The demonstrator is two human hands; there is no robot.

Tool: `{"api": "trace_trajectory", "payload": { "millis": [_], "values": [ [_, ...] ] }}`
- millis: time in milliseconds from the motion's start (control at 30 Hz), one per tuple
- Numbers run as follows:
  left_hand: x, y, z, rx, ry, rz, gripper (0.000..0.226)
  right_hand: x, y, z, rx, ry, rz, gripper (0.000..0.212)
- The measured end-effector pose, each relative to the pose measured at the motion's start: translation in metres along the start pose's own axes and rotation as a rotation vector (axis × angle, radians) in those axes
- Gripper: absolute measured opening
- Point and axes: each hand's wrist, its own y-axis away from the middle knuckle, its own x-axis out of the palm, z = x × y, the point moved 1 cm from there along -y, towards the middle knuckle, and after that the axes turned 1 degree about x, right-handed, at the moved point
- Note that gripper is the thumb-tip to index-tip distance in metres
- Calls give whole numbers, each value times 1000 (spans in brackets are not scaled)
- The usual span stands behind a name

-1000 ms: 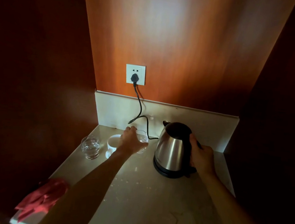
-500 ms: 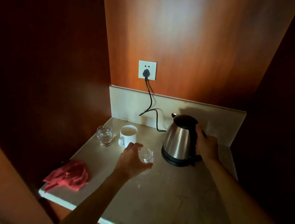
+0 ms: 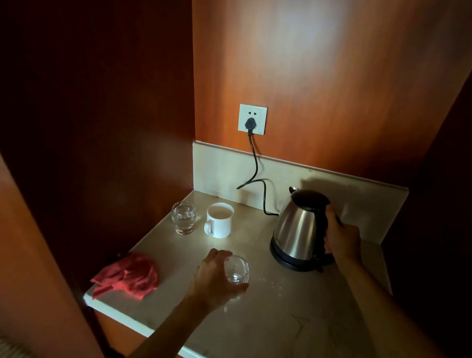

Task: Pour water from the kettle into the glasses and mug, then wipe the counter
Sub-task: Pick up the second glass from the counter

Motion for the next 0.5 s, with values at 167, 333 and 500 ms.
{"api": "trace_trajectory", "payload": {
  "millis": [167, 333, 500],
  "values": [
    [4, 7, 6, 21, 64, -13, 99, 4, 2, -3, -28, -58, -23, 69],
    [7, 14, 14, 14, 138, -85, 94, 11, 6, -7, -49, -162, -93, 64],
    [4, 12, 21, 38, 193, -77, 82, -1, 12, 17, -92, -232, -81, 56]
  ]
}}
